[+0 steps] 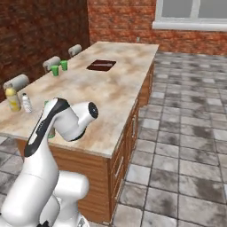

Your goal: Place the drinks on the dining counter in a tight cluster.

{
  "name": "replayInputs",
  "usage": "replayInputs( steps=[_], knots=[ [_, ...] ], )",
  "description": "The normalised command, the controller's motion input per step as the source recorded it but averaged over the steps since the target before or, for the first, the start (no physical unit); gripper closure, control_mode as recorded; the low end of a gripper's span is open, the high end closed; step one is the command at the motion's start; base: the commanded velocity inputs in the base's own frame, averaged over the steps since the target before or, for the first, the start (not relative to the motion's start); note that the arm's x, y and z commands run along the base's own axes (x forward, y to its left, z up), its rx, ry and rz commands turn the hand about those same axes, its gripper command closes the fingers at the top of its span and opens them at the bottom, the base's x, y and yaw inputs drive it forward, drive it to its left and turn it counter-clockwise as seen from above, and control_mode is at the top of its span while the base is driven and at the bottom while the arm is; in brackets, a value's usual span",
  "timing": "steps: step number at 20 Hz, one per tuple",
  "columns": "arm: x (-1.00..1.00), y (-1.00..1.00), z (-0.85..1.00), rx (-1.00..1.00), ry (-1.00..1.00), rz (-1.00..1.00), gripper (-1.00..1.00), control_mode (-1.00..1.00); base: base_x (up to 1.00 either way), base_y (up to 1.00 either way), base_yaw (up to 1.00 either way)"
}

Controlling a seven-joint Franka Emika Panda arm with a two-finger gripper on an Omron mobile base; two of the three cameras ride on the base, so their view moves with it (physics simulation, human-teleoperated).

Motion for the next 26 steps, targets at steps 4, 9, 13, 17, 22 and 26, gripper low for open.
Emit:
replayInputs(
  steps=[4,9,13,17,22,26],
  knots=[
    [0.00,0.00,0.00,0.00,0.00,0.00,1.00,1.00,0.71,0.45,-0.53],
    [0.00,0.00,0.00,0.00,0.00,0.00,1.00,1.00,0.16,0.62,-0.15],
    [0.00,0.00,0.00,0.00,0.00,0.00,1.00,1.00,-0.23,0.53,0.00],
    [0.00,0.00,0.00,0.00,0.00,0.00,1.00,1.00,-0.34,0.38,0.02],
    [0.00,0.00,0.00,0.00,0.00,0.00,1.00,1.00,-0.34,0.48,0.04],
    [0.00,0.00,0.00,0.00,0.00,0.00,1.00,1.00,-0.41,0.73,0.08]
  ],
)
